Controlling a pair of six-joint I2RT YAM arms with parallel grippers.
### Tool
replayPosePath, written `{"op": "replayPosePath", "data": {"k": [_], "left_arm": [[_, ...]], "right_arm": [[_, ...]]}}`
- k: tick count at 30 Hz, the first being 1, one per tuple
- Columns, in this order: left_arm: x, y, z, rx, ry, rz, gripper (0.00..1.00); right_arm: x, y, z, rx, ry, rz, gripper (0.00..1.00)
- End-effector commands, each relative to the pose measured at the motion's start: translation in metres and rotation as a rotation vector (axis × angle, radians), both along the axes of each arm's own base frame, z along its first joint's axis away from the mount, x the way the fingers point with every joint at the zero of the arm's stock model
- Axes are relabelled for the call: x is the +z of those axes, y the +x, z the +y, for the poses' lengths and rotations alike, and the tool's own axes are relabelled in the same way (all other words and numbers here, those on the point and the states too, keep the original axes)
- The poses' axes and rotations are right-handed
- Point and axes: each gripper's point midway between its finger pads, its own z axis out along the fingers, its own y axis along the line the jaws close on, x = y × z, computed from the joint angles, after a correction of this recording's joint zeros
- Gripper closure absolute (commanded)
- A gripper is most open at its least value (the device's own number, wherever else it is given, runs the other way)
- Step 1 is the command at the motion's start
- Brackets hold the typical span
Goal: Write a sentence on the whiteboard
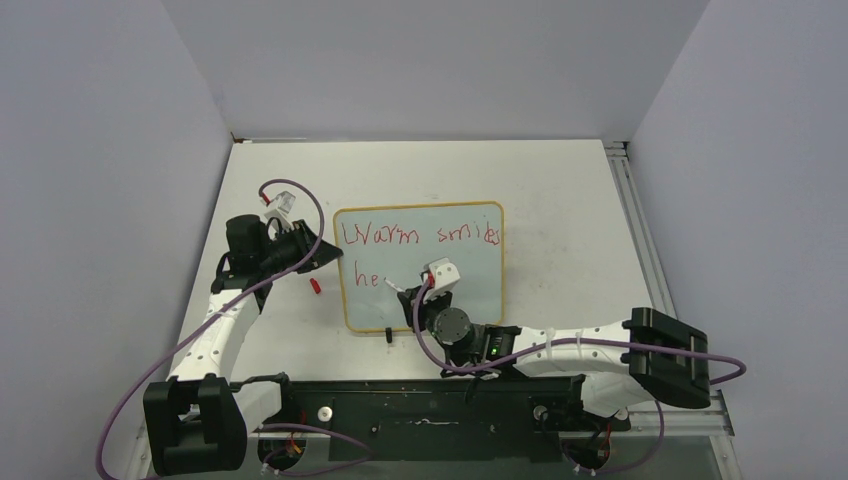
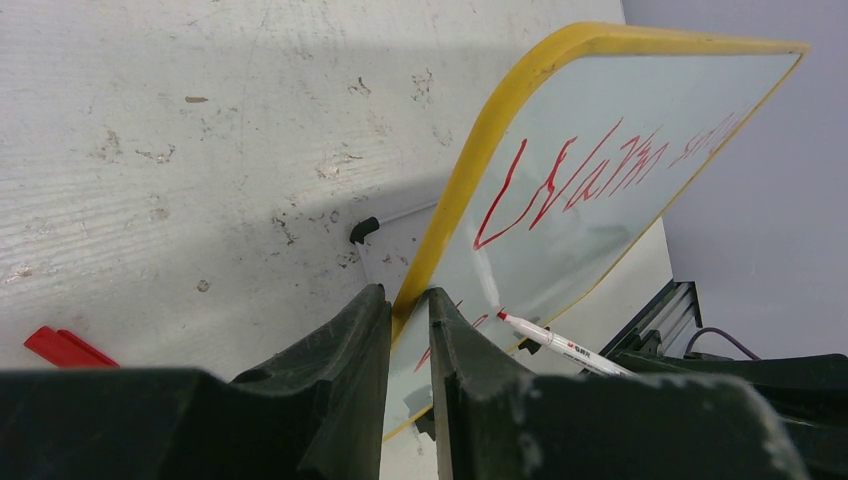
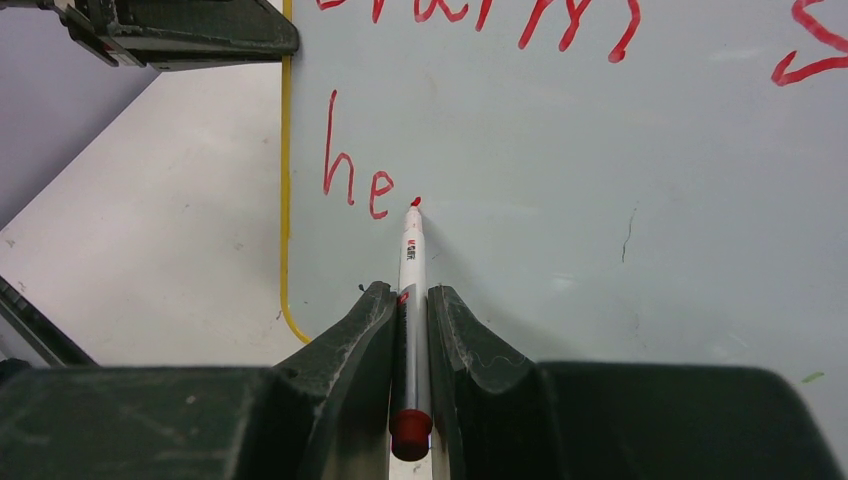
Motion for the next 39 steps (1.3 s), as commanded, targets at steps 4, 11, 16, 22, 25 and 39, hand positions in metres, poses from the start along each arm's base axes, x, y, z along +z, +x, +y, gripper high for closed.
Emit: {"op": "replayPosePath", "data": {"k": [4,11,16,22,25,39], "left_arm": [[0.025,0.007,-0.002,-0.016,0.006,-0.081,0.81],[0.025,0.007,-0.001,-0.016,0.006,-0.080,0.81],[0.025,0.007,-0.002,-0.017,0.006,-0.079,0.81],[0.025,0.007,-0.002,-0.017,0.006,-0.081,0.81],[0.025,0.007,-0.001,-0.015,0.007,-0.080,0.81],[0.024,0.007,-0.002,-0.016,0.006,-0.078,0.81]], "right_arm": [[0.018,0.008,0.012,0.003,0.050,-0.029,0.95],[0.016,0.008,0.016,0.015,0.042,-0.031,0.95],[0.009,0.006,0.016,0.020,0.025,-0.019,0.95],[-0.002,0.002,0.012,0.025,0.008,0.005,0.95],[-0.006,-0.001,0.009,0.029,0.005,0.015,0.95],[-0.004,-0.003,-0.001,0.010,-0.004,0.012,0.95]]}}
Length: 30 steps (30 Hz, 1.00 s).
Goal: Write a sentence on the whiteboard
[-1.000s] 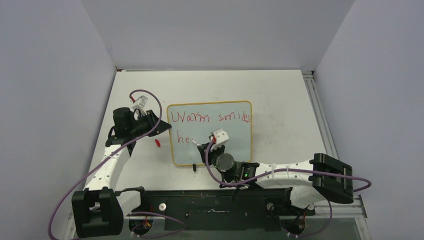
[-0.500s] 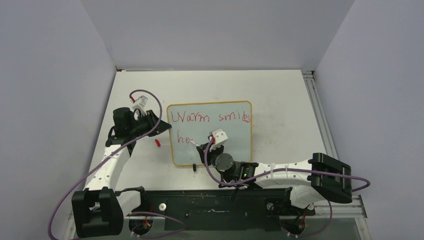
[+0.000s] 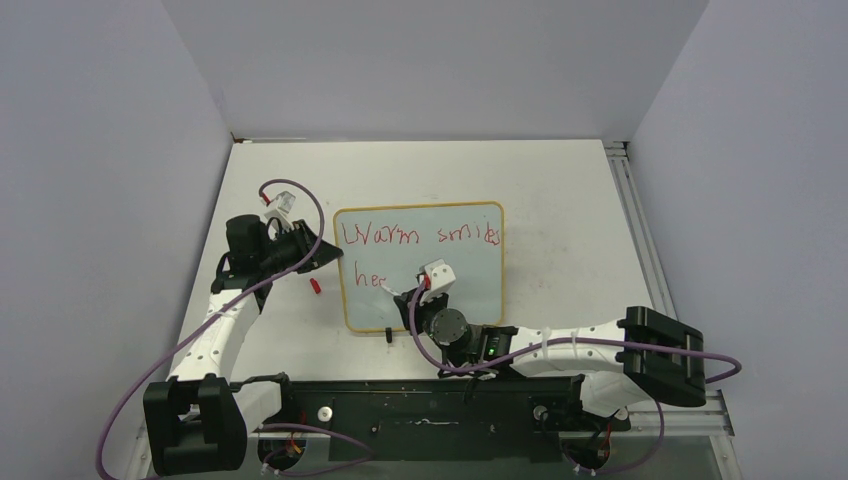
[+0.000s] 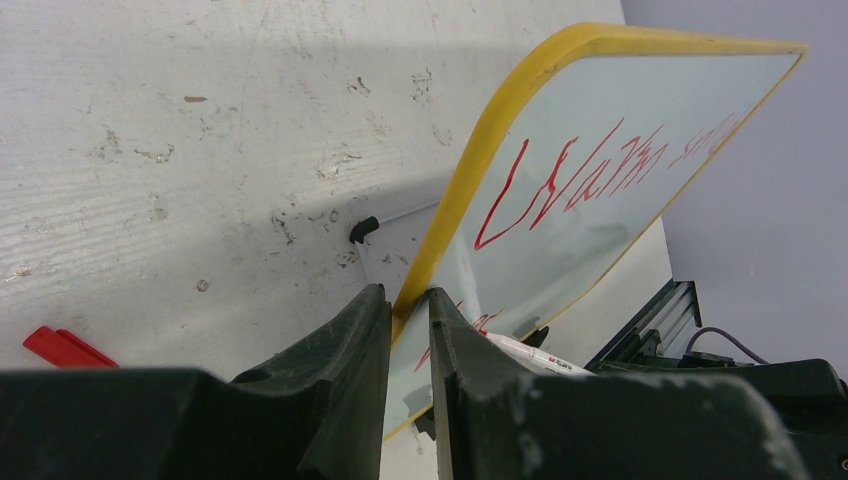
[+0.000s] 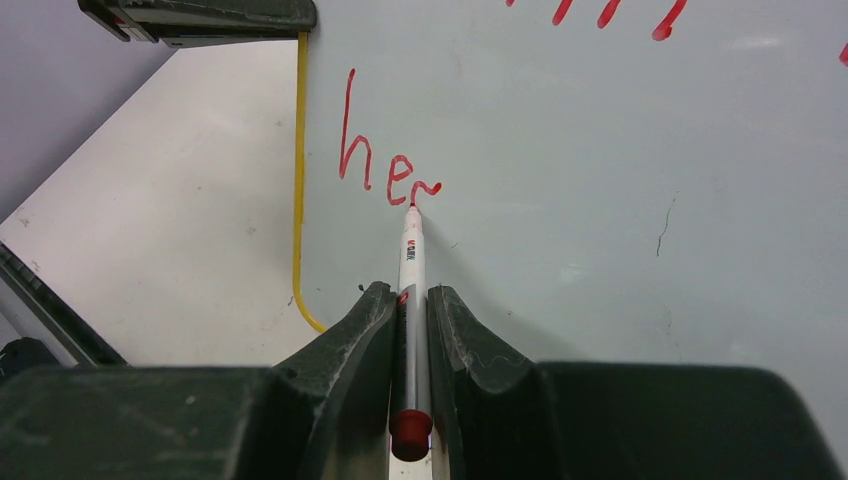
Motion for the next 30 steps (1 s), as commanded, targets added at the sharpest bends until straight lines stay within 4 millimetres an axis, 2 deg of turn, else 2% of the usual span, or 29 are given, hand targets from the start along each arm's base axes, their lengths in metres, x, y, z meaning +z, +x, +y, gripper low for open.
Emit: {"op": "replayPosePath", "data": {"k": [1,9,19,30], "left_arm": [[0.024,0.007,-0.002,-0.016,0.006,-0.078,0.81],[0.025,0.007,-0.001,-0.015,0.007,-0.079,0.81],[0.024,0.007,-0.001,-0.015,0.008,-0.078,0.81],[0.025,0.007,-0.002,-0.017,0.007,-0.079,0.81]], "right_arm": [[0.006,0.002,-0.010,-0.032,0.004,-0.012,0.95],[0.016,0.006,-0.018,-0.063,0.009,-0.033,0.95],[0.031,0.011,-0.013,-0.072,0.038,-0.067,0.95],[0.036,0.013,-0.011,-0.073,0.047,-0.074,0.95]]}}
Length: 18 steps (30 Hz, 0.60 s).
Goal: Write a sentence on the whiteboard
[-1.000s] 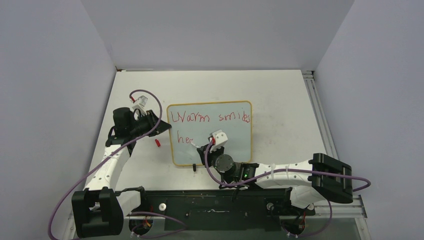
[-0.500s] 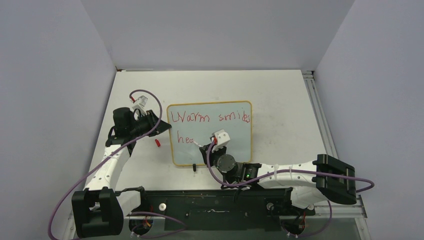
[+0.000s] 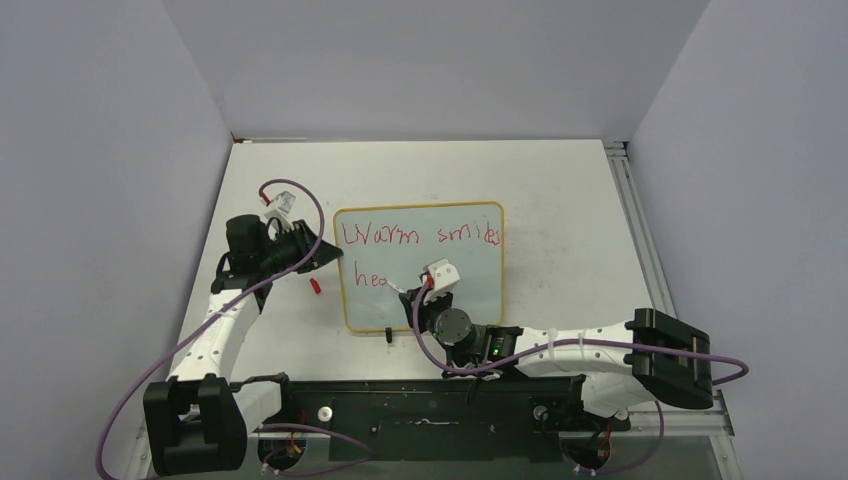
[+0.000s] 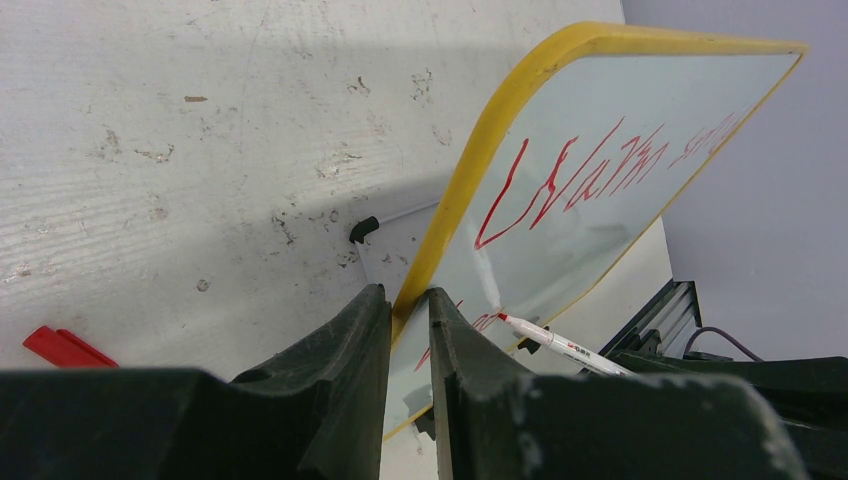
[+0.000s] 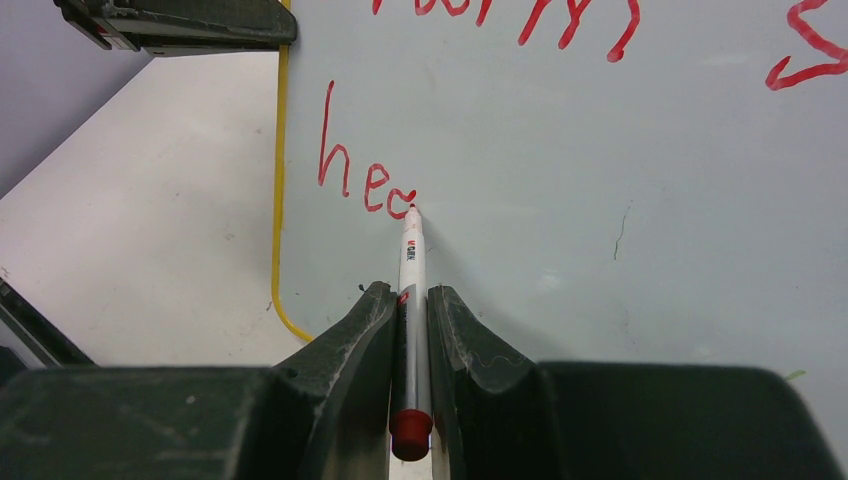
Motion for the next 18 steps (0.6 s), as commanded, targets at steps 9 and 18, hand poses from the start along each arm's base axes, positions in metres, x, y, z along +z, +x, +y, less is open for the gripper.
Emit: {"op": "replayPosePath", "data": {"k": [9,18], "left_arm": [[0.025,0.007,-0.002,-0.017,0.007,-0.079,0.81],[0.025,0.007,-0.001,-0.016,0.007,-0.080,0.81]], "right_arm": [[0.015,0.006,-0.005,-0.044,0.054,-0.011,0.95],[0.000,-0.001,-0.006,-0.029,0.043,0.025,0.95]]}}
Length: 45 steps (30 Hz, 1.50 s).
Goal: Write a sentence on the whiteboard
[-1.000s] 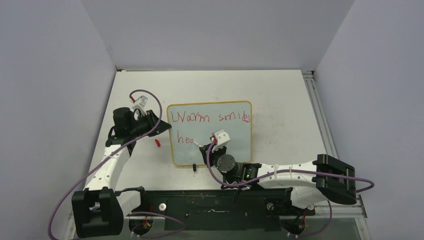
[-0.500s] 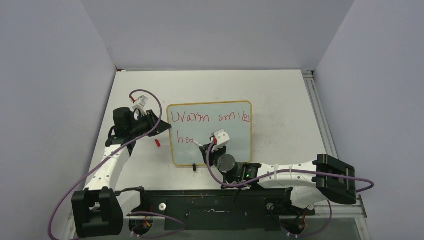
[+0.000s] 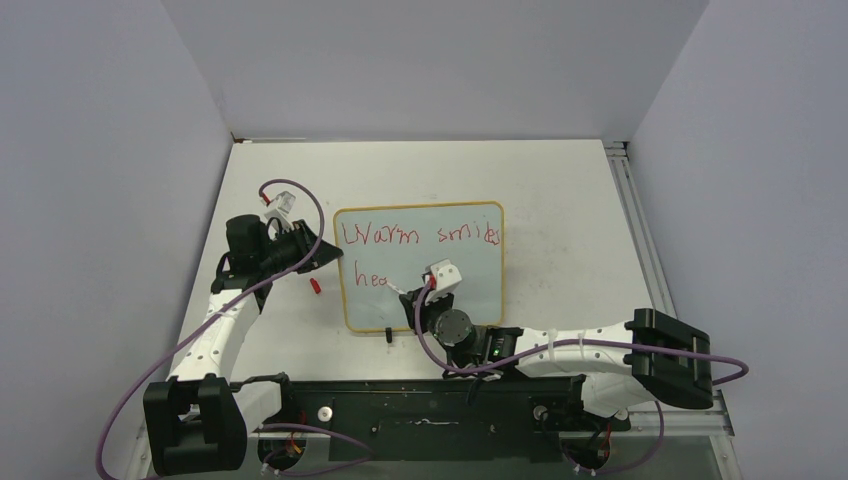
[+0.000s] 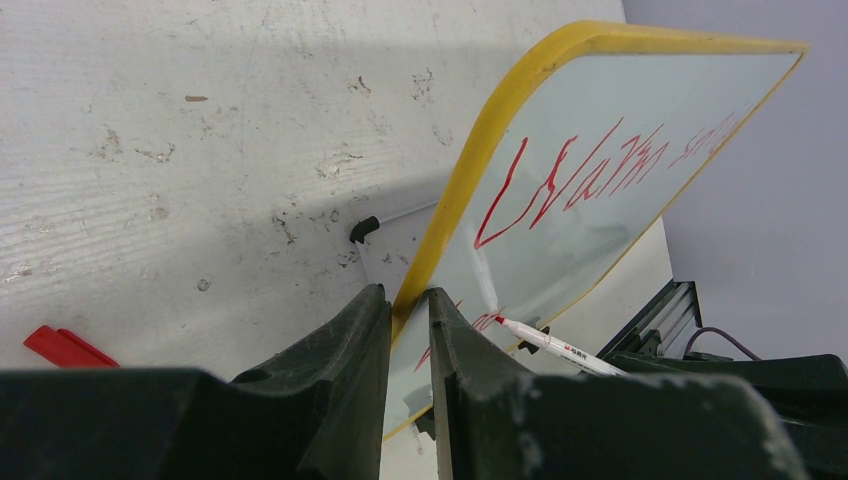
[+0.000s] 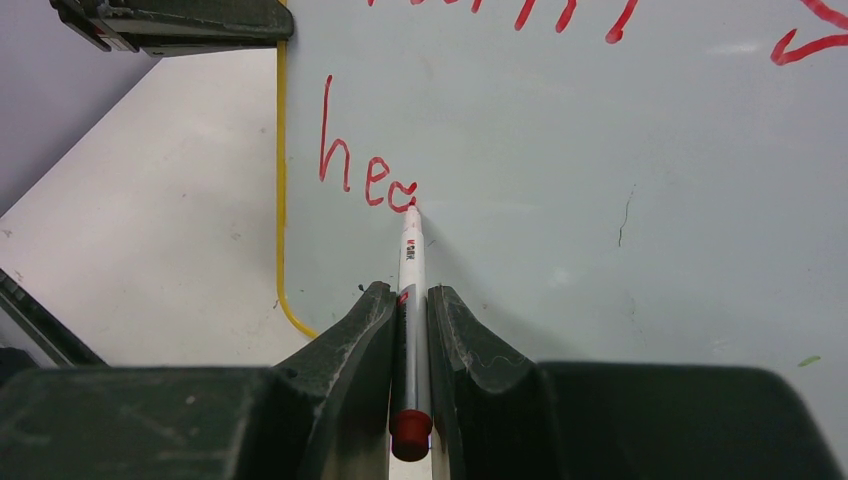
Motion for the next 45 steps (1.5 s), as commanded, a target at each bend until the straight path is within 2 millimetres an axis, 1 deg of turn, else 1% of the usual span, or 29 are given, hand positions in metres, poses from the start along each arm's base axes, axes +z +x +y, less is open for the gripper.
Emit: {"op": "replayPosePath", "data": {"k": [1,9,12,17,23,28,37,41,45], "left_arm": [[0.025,0.007,-0.001,-0.015,0.007,-0.081,0.81],[0.025,0.007,-0.001,-0.016,0.007,-0.080,0.81],[0.025,0.007,-0.001,-0.016,0.007,-0.081,0.81],[0.025,0.008,-0.001,-0.015,0.010,-0.082,0.81],[0.024,0.007,-0.001,-0.015,0.009,-0.079,0.81],[0.025,0.007,-0.001,-0.015,0.009,-0.081,0.81],[0.025,0.008,-0.001,-0.015,0.011,-0.081,0.81],[0.025,0.007,-0.001,-0.014,0.011,-0.081,0.81],[0.024,0.008,-0.001,-0.014,0.013,-0.081,0.81]], "right_arm": [[0.002,-0.001,-0.006,-0.022,0.023,0.006,0.95],[-0.003,-0.003,-0.011,-0.036,0.017,0.015,0.95],[0.001,-0.001,-0.014,-0.049,0.023,0.008,0.95],[0.016,0.002,-0.015,-0.057,0.035,-0.022,0.95],[0.041,0.002,-0.009,-0.037,0.073,-0.064,0.95],[0.050,0.007,-0.007,-0.048,0.074,-0.093,0.95],[0.058,0.017,-0.005,-0.067,0.096,-0.112,0.95],[0.056,0.023,-0.007,-0.079,0.092,-0.113,0.95],[0.050,0.026,-0.006,-0.081,0.076,-0.105,0.95]]}}
